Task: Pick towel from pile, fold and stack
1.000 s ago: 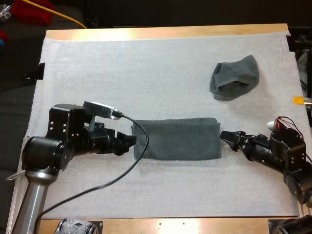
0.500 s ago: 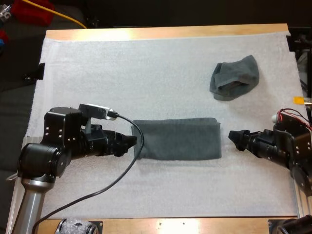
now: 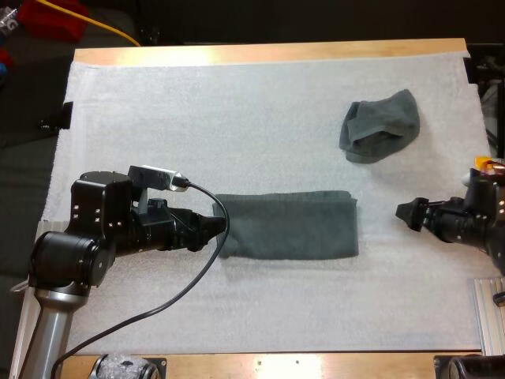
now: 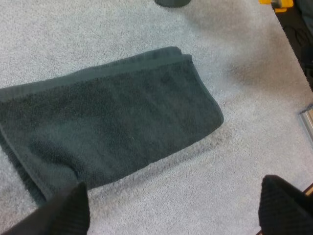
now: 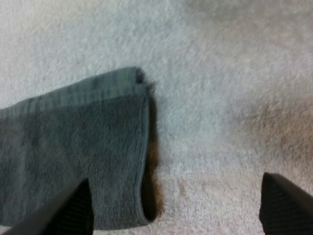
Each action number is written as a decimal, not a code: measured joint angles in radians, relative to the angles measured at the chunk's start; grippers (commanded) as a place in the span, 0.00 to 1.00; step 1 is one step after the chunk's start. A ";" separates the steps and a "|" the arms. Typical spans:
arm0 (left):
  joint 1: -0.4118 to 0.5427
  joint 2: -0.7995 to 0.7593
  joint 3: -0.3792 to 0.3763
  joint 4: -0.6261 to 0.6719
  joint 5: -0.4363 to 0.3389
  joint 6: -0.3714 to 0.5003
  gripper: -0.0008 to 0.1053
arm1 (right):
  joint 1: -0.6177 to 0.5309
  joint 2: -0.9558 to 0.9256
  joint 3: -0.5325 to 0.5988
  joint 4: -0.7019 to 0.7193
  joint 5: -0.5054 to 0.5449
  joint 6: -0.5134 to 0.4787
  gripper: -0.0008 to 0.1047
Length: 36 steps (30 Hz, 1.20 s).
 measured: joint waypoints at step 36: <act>0.000 0.000 0.000 0.000 0.000 0.000 0.66 | -0.077 0.567 -0.008 -0.252 -0.379 0.009 0.66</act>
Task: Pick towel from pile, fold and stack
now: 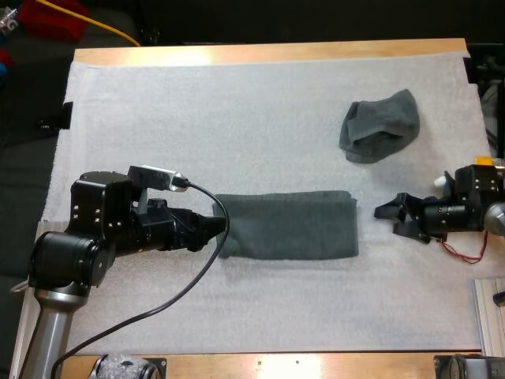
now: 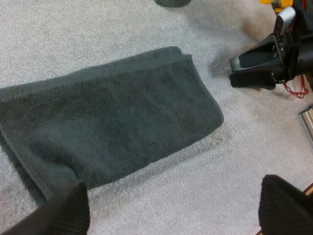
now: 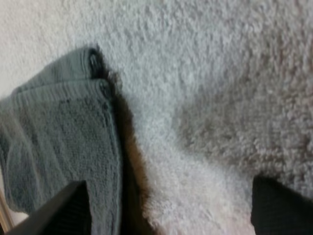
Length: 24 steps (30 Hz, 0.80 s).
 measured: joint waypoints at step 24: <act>0.000 0.000 0.000 0.000 0.000 0.000 0.66 | 0.365 0.080 -0.027 -0.296 0.072 0.344 0.66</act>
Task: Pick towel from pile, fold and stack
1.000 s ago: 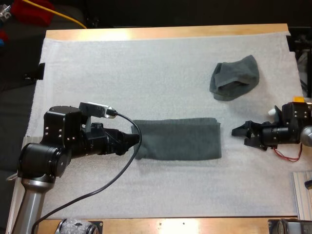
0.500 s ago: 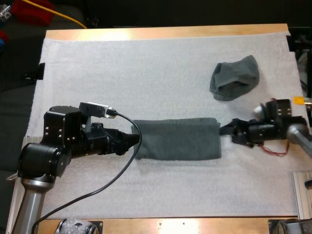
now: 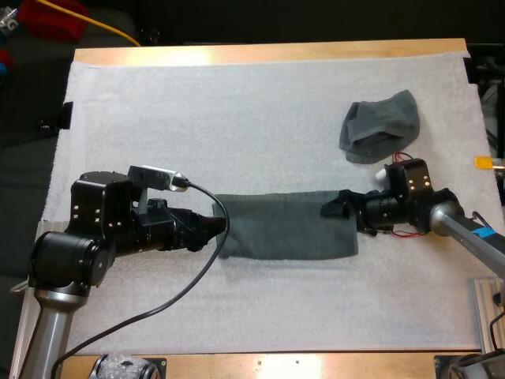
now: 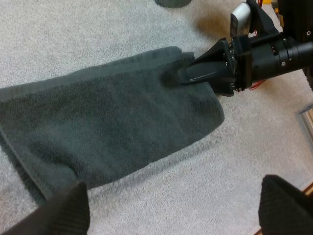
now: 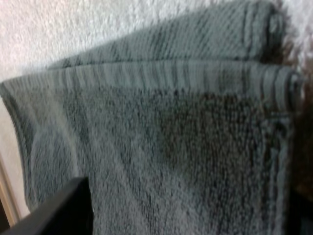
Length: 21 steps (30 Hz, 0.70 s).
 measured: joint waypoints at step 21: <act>0.000 0.000 0.000 0.000 0.008 0.000 0.66 | 0.031 -0.119 -0.018 0.198 0.196 -0.077 0.01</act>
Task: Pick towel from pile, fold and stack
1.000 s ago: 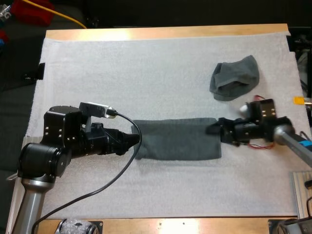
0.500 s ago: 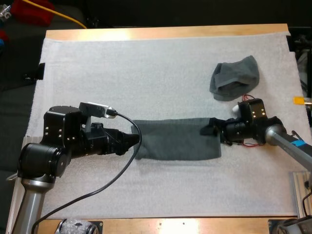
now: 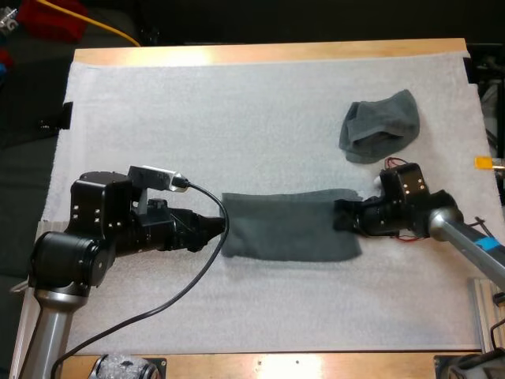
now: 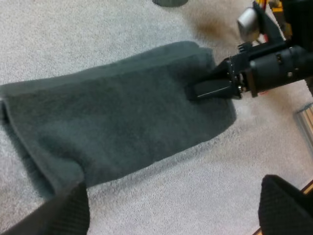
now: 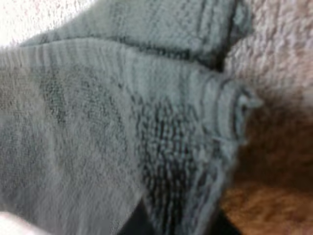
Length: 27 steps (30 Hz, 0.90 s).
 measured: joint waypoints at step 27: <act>0.000 0.000 0.061 -0.022 0.048 0.000 0.66 | 0.021 -0.108 -0.254 0.574 0.535 -0.261 0.01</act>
